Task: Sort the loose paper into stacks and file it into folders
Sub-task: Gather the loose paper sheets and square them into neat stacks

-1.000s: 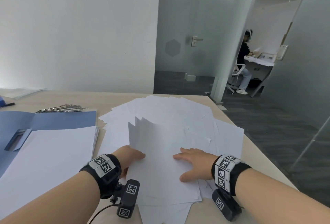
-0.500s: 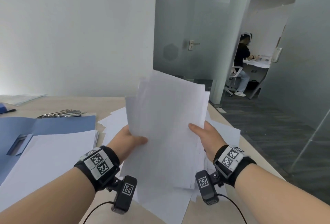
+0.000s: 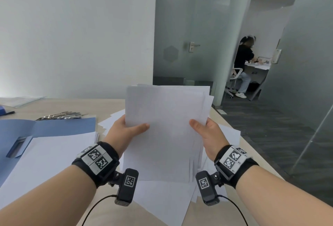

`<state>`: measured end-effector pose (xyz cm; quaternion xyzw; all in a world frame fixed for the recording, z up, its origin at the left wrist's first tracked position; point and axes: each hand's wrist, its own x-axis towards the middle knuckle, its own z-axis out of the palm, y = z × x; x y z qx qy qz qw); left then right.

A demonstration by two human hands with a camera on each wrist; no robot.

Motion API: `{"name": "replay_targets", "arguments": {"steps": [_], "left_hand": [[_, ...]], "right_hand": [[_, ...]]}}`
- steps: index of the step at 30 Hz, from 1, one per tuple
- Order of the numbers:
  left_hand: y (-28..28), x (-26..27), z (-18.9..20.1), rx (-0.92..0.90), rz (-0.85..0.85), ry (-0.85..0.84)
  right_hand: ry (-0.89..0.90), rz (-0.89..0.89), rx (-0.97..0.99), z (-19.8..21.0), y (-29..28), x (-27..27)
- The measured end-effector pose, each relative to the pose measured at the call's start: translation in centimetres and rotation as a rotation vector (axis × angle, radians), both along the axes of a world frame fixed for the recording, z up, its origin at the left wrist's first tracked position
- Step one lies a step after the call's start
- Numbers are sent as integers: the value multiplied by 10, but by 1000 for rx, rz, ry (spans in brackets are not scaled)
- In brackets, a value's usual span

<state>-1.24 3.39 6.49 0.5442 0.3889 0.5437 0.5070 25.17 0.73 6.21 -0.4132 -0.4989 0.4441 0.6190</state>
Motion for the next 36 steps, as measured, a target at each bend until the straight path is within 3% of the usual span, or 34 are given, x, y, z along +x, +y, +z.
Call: {"name": "replay_targets", "arguments": {"steps": [6, 13, 20, 25, 27, 31, 36], "left_hand": [[1, 6, 1, 11, -6, -25], [-11, 8, -48, -142, -33, 7], [-5, 17, -30, -106, -45, -26], [-15, 14, -56, -288, -172, 231], [-10, 11, -62, -291, -166, 438], [9, -3, -66, -190, 0, 884], [31, -20, -74, -271, 4, 1148]], "right_hand": [[22, 51, 11, 7, 6, 2], [-77, 118, -171, -36, -9, 9], [-31, 49, -141, -23, -5, 3], [-264, -2, -333, -51, -11, 15], [-243, -92, -362, -52, -8, 25], [-115, -324, -434, -47, -1, 59], [-108, -448, -580, -67, 3, 94]]}}
